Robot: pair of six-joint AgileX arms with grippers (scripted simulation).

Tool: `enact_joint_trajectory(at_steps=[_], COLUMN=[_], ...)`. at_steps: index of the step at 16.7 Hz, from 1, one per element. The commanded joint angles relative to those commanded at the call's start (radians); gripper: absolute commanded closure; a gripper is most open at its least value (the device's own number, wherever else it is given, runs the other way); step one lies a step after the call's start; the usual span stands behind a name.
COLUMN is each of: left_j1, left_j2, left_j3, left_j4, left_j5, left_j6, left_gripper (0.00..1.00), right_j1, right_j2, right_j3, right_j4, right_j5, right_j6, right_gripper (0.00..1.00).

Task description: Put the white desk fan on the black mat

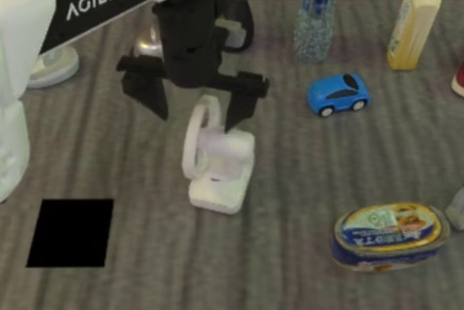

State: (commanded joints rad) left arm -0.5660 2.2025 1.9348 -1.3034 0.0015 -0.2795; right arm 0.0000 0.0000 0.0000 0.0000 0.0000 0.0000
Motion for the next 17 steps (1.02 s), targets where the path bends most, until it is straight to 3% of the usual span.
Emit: enact_joint_trajectory(at_steps=[9, 17], left_j1=[0.0, 0.0], left_j2=[0.0, 0.0], left_j3=[0.0, 0.0], left_j4=[0.0, 0.0], left_j5=[0.0, 0.0], left_j6=[0.0, 0.0], left_gripper=[0.98, 1.0], right_j1=[0.0, 0.0], right_j2=[0.0, 0.0], right_j3=[0.0, 0.0], right_j4=[0.0, 0.0], right_j5=[0.0, 0.0], right_j6=[0.0, 0.0], right_gripper=[0.0, 0.0])
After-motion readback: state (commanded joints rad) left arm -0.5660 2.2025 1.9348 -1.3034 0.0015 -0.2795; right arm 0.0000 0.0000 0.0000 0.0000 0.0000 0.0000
